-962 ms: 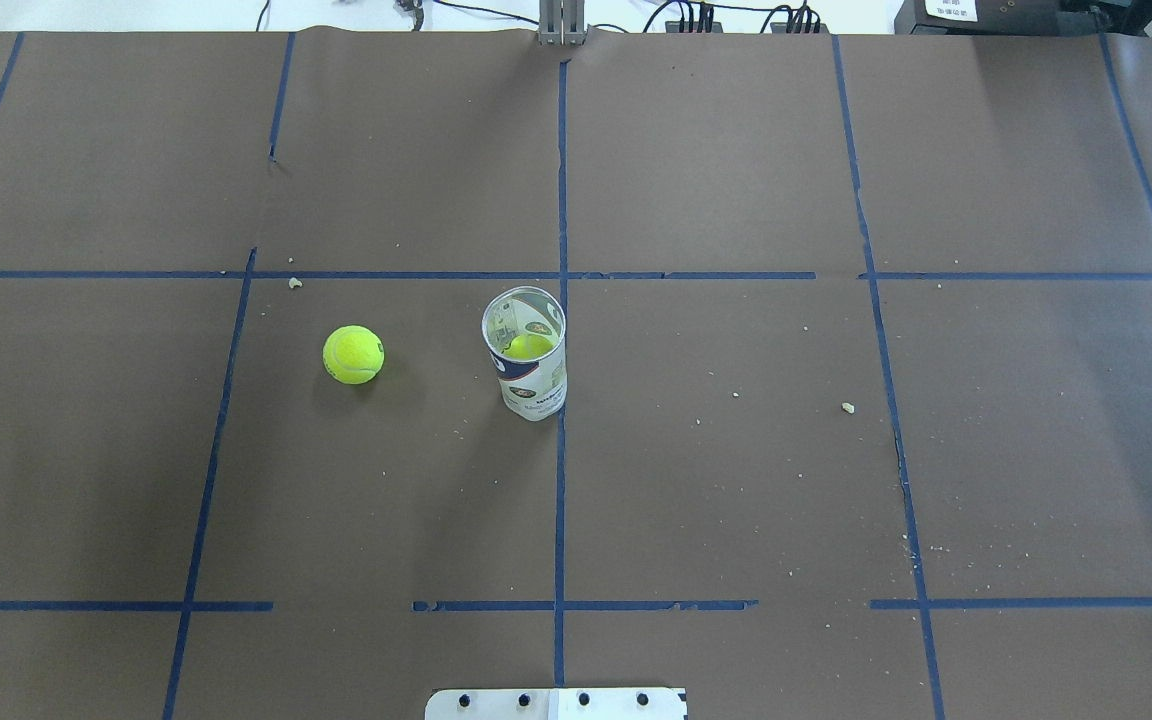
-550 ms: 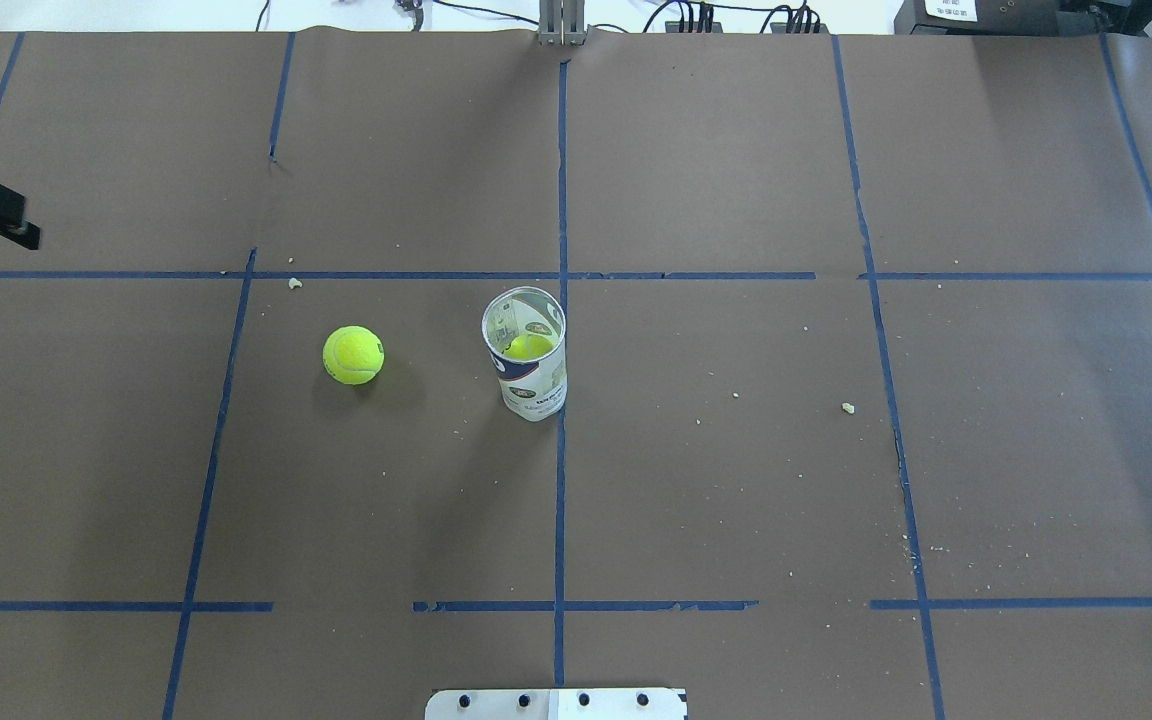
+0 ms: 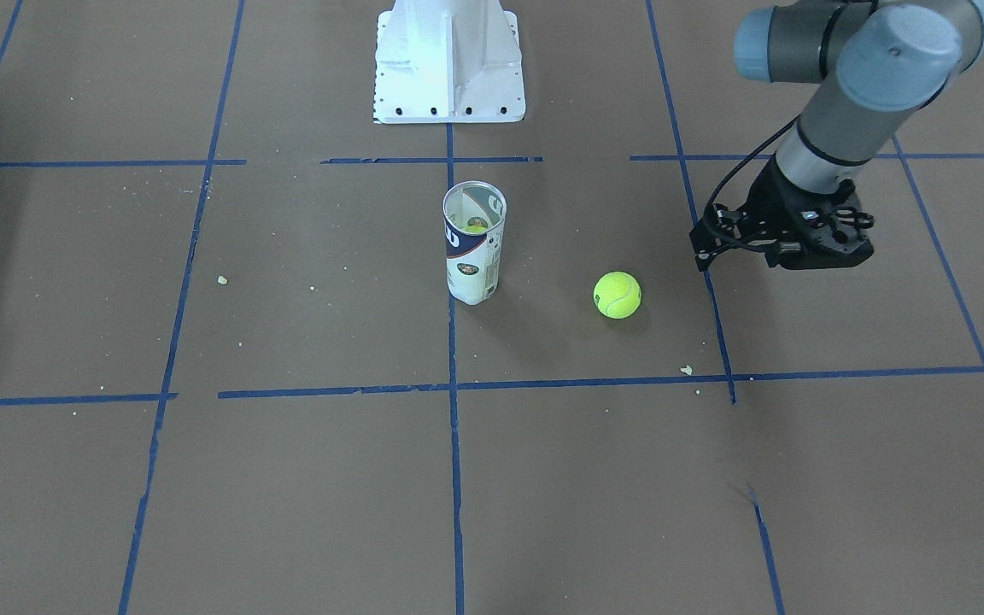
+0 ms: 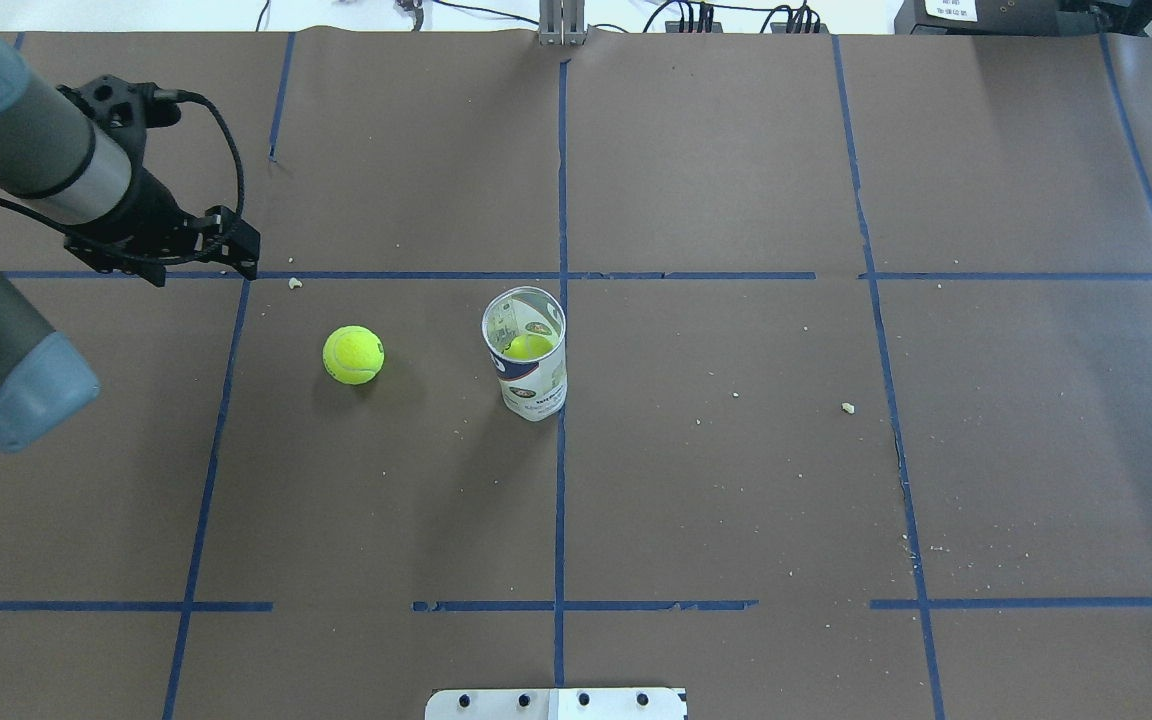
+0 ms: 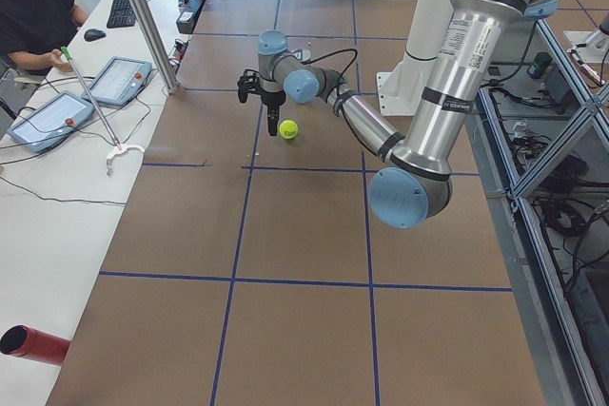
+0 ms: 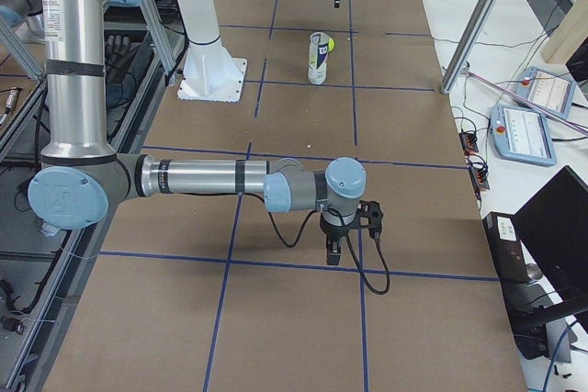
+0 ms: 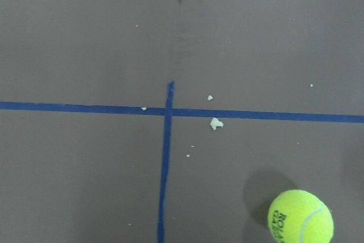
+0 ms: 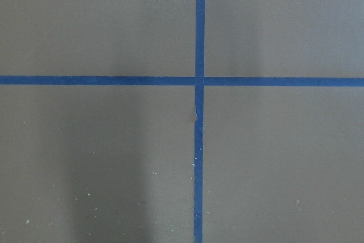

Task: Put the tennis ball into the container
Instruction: 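Reach the left gripper down toward the yellow-green tennis ball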

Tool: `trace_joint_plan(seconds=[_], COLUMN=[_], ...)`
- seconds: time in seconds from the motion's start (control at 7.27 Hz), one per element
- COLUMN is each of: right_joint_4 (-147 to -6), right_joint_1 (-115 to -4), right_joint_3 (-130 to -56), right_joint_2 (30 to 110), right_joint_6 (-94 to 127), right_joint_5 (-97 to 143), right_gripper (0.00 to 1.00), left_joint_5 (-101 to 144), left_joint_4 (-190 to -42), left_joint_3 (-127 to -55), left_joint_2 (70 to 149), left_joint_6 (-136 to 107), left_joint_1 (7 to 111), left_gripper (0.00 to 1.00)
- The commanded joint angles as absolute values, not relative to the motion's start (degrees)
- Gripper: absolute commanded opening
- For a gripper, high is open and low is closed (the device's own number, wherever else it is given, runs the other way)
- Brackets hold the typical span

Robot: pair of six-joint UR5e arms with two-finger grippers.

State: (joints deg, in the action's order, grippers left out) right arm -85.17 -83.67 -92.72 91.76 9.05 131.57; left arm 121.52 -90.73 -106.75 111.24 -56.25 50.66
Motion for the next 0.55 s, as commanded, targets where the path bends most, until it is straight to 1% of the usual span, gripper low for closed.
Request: trace_joint_plan(seconds=[0.0,0.28,0.41], right_joint_4=[-85.2,-85.2,-85.2], right_joint_1=[-83.7,-83.7,-83.7], right_joint_3=[-92.7,-92.7,-92.7], right_joint_2=[91.8,91.8,91.8], right_joint_6=[9.1,9.1,9.1], right_joint_5=[131.6,131.6,131.6], right_gripper=[1.0,1.0,1.0], left_joint_5=[118.3,115.8,115.8], left_joint_4=[-92.4,-100.1,-100.1], left_joint_3=[-100.9,-96.7,-96.5], left_joint_2=[114.8,115.9,116.5], left_joint_6=[-62.2,-68.0,-68.2], left_joint_1=[45.2,41.6,41.4], left_gripper=[1.0,1.0,1.0])
